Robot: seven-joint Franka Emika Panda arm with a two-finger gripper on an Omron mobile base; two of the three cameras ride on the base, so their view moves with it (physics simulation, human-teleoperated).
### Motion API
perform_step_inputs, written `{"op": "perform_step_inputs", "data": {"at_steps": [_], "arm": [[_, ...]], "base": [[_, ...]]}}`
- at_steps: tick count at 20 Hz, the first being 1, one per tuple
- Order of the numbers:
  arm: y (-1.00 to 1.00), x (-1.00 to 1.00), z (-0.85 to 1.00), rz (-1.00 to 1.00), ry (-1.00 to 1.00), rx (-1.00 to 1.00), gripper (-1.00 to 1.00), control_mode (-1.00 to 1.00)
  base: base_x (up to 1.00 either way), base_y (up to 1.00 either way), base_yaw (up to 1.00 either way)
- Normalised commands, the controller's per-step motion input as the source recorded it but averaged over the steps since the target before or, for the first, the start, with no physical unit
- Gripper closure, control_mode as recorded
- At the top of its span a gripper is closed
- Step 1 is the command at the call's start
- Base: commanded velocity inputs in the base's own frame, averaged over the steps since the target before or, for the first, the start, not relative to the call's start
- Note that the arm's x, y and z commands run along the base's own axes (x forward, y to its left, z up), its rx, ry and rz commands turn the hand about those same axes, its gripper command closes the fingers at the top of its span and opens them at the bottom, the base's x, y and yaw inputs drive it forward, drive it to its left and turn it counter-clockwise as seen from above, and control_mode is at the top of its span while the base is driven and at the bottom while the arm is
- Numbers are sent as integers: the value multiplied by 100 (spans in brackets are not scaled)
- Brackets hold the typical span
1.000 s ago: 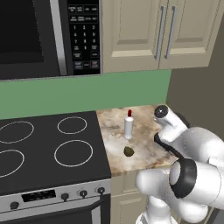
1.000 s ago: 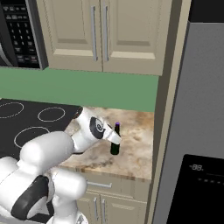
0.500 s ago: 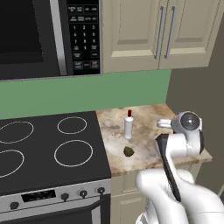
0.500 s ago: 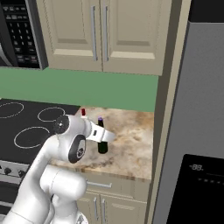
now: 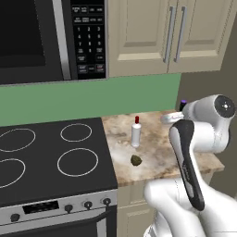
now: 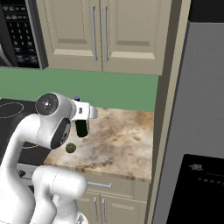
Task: Place the beer and liquor on the top shelf of the fridge to keep them out of children's reach, and place the kiwi on lower shelves for easy access.
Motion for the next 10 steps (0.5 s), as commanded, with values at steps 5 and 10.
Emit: {"op": "perform_step_inputs", "data": {"at_steps": [5,10], "arm": [[70,-28,100,25,0,0,100,-100],[19,-53,94,11,0,0,100,-100]], "base": [[0,0,0],[0,0,0]]}}
